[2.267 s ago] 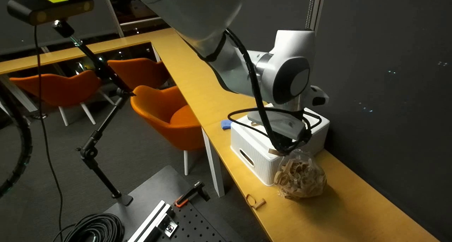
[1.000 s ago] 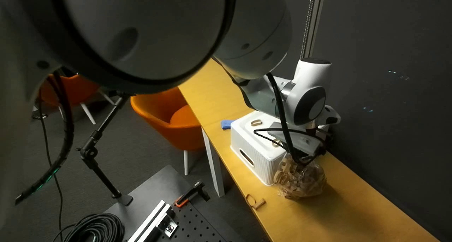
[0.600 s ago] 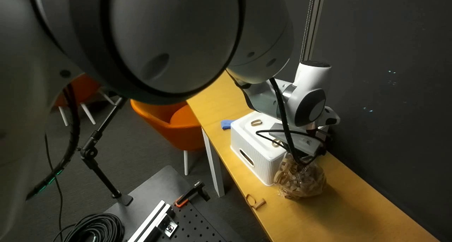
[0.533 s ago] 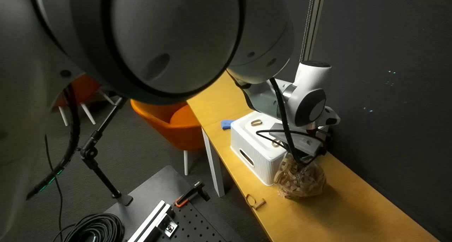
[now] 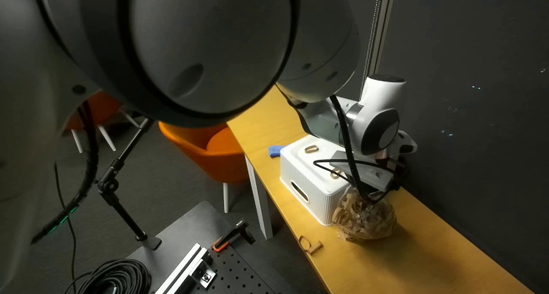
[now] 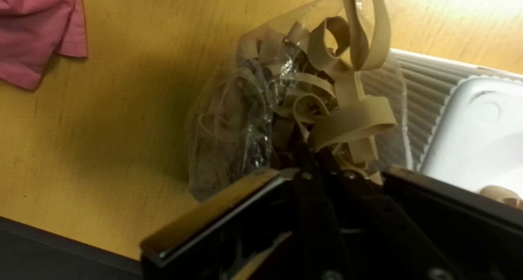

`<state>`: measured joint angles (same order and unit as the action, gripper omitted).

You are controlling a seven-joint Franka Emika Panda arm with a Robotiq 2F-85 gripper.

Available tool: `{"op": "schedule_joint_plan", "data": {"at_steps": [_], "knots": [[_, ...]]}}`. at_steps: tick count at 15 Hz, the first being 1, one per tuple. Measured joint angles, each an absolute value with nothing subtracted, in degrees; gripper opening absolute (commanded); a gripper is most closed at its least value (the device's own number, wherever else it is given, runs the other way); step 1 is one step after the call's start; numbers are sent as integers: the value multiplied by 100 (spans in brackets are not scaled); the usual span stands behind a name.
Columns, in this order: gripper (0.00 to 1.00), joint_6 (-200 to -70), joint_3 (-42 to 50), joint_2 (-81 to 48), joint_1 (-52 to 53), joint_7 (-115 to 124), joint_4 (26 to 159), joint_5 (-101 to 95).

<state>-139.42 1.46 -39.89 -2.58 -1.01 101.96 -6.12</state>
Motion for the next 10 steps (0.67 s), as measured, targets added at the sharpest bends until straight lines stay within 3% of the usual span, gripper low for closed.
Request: {"op": "schedule_joint_plan", "data": {"at_steps": [1,10], "knots": [[32,-13942,185,-3985,-259,-101,10195,-613],[96,-13921,185,-3886,-161,-90,10202,-586]]}}
